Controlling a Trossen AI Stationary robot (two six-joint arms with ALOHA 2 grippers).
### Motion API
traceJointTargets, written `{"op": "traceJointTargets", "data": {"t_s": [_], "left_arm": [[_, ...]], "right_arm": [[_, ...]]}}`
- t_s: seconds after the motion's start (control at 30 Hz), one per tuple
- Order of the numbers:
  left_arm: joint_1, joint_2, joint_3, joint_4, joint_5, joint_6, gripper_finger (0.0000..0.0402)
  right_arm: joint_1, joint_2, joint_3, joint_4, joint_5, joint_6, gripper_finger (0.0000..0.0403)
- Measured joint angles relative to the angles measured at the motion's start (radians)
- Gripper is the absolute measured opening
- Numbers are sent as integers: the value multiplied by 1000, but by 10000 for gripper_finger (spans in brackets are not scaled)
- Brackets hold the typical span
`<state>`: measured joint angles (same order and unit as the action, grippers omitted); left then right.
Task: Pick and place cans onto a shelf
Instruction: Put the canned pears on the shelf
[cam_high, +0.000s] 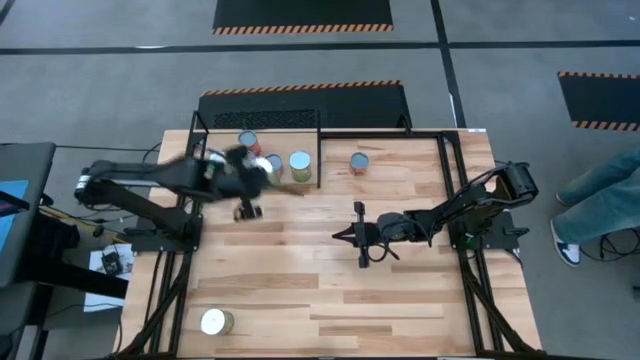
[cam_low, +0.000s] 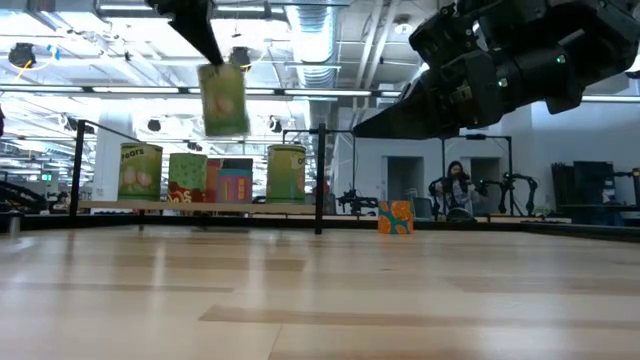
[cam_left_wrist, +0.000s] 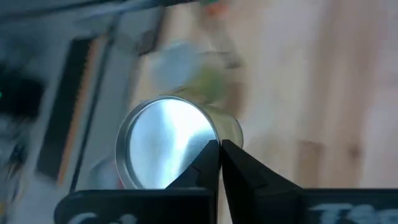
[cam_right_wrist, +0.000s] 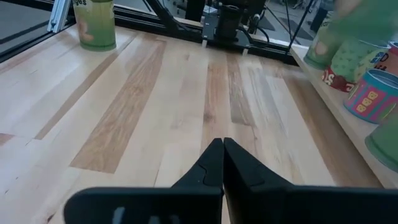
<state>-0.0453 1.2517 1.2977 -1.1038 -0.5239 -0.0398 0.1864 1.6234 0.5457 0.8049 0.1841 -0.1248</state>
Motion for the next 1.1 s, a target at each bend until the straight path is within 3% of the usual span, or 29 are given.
{"op": "traceJointTargets", "data": {"t_s": [0.1, 0.27, 0.47, 0.63, 0.87, 1.1], "left_arm": [[78, -55, 78, -114, -63, -94, 0], [300, -120, 124, -183, -65, -119, 0], [621, -92, 124, -177, 32, -33, 0], [804, -11, 124, -155, 117, 4, 0], [927, 95, 123, -79, 200, 4, 0], [948, 138, 76, -45, 223, -20, 0]], "right_arm": [[0, 0, 0, 0, 0, 1, 18], [0, 0, 0, 4, 0, 1, 16], [-1, 0, 0, 5, 0, 5, 18], [-5, 0, 0, 3, 0, 5, 15], [-5, 0, 0, -6, 0, 4, 19], [-5, 0, 0, -16, -1, 4, 14]]}}
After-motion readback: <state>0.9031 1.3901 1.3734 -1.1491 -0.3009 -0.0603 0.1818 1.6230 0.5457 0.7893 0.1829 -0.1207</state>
